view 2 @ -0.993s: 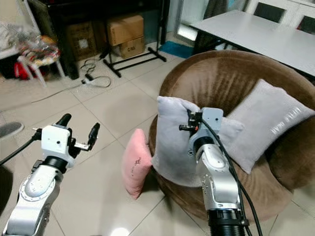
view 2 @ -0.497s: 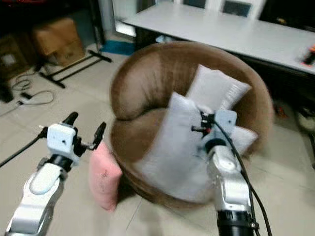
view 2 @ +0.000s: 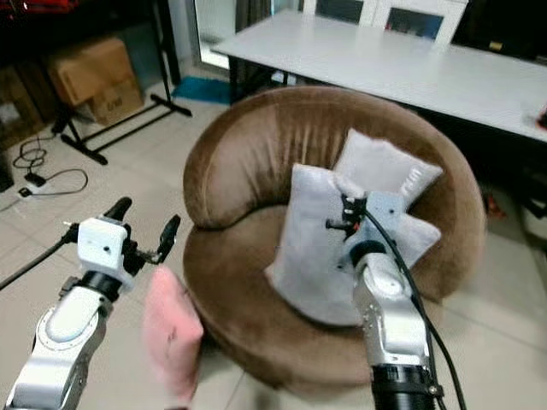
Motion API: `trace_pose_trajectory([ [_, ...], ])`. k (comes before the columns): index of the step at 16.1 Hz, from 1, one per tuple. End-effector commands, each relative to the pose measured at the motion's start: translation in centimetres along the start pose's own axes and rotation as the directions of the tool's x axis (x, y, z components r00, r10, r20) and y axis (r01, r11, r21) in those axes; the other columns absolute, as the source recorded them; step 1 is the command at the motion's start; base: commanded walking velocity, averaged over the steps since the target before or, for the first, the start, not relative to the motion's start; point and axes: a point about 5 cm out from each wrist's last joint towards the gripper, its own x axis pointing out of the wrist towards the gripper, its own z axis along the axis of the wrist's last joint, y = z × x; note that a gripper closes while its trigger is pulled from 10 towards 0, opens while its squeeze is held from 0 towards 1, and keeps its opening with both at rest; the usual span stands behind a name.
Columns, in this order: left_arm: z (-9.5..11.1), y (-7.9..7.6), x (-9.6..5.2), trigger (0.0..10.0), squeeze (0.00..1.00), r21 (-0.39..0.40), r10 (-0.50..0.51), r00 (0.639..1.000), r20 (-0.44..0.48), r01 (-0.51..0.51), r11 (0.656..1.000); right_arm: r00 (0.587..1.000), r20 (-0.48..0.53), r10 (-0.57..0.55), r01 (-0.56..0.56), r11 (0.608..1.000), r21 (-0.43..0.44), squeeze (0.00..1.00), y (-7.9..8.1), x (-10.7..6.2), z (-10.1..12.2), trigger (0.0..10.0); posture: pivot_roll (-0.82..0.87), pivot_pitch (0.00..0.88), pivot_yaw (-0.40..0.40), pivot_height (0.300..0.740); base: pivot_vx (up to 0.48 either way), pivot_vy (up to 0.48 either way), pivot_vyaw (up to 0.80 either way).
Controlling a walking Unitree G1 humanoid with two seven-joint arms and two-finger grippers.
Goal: Move the pillow to the sofa from floor
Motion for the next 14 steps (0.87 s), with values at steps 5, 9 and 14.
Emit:
trace_pose_trajectory([
  [5,-0.2,0.0,-0.2,10.0,0.00,0.002,-0.038,0.999,-0.020,0.038,0.999,0.998,0.057,0.042,-0.039,0.998,-0.047,0.00,0.9,0.3,1.7,10.0,0.00,0.000,-0.023,0.740,0.182,0.000,0.00],
  [9,-0.7,-0.9,-1.1,10.0,0.00,0.038,-0.214,0.974,-0.074,0.217,0.975,1.000,-0.004,-0.023,0.023,0.995,-0.099,0.00,0.3,0.7,2.2,10.0,0.00,0.000,-0.026,0.740,0.000,0.000,0.00],
  [14,-1.1,-1.5,-1.7,10.0,0.00,0.030,-0.294,0.949,-0.111,0.299,0.954,0.998,-0.017,-0.053,0.049,0.984,-0.173,0.00,0.0,0.9,2.9,10.0,0.00,0.000,-0.032,0.740,0.000,0.000,0.00],
])
